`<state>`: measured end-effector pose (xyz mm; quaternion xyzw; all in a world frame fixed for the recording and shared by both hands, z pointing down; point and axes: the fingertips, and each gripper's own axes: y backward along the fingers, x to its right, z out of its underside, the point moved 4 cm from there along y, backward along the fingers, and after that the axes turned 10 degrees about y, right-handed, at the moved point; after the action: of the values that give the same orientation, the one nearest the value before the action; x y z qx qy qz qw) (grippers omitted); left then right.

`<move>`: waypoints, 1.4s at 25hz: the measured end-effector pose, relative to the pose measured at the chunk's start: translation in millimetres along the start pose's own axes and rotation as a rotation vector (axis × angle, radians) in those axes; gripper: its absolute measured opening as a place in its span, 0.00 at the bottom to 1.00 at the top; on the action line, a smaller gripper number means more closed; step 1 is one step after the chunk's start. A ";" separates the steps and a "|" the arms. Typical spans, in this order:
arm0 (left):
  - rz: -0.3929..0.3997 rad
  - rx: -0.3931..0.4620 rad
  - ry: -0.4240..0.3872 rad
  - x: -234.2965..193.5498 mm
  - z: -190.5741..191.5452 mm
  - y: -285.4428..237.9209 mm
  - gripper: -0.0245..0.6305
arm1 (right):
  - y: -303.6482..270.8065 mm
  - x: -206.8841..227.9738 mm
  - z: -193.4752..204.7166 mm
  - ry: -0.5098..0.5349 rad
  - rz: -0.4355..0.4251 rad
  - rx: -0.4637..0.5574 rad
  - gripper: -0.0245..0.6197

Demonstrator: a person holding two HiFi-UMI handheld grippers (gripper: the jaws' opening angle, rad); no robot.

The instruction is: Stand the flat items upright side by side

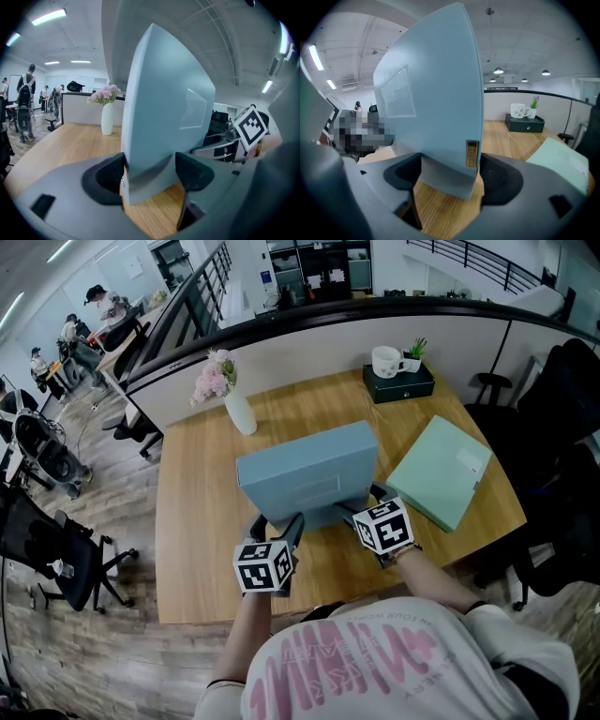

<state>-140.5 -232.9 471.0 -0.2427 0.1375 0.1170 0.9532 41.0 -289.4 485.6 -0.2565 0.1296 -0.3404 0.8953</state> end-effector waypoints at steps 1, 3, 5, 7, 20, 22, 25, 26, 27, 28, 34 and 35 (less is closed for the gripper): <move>0.000 0.001 -0.001 0.3 0.2 -0.3 0.56 | 0.0 0.3 0.3 -0.001 0.000 -0.001 0.65; 0.001 0.003 -0.005 0.3 0.6 0.0 0.56 | 0.2 0.2 0.4 -0.002 -0.002 -0.001 0.65; -0.003 0.000 -0.016 -0.6 0.5 0.3 0.56 | 0.6 -0.3 0.0 0.001 -0.012 0.001 0.65; -0.007 -0.014 -0.031 -1.4 0.4 0.1 0.56 | 1.5 -0.6 0.1 0.002 -0.019 0.005 0.65; -0.001 0.018 -0.028 -6.1 -18.8 11.1 0.58 | 19.6 6.3 -10.1 -0.051 -0.014 0.052 0.66; -0.014 0.037 -0.005 -7.3 -18.0 20.8 0.58 | 34.6 13.9 -11.3 -0.080 -0.005 0.085 0.66; -0.004 0.034 0.069 -3.1 -4.2 32.4 0.57 | 59.4 30.7 3.2 -0.187 0.006 0.105 0.66; 0.005 0.024 0.095 0.8 3.2 35.2 0.56 | 67.8 35.8 13.4 -0.230 0.013 0.097 0.66; 0.016 0.010 0.117 6.0 12.3 37.9 0.56 | 75.8 39.9 26.0 -0.269 0.024 0.082 0.66; 0.027 -0.006 0.134 12.7 22.9 40.3 0.55 | 83.2 43.2 40.2 -0.302 0.035 0.060 0.65; 0.173 -0.146 0.131 88.3 90.7 29.9 0.52 | 137.8 59.3 135.2 -0.489 0.127 -0.037 0.62; 0.201 -0.168 0.120 103.1 96.2 23.0 0.52 | 146.5 64.8 147.0 -0.516 0.151 -0.045 0.61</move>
<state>-31.0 -149.5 509.4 -0.3130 0.2078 0.2084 0.9030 227.9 -185.4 524.4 -0.3442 -0.0763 -0.1931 0.9156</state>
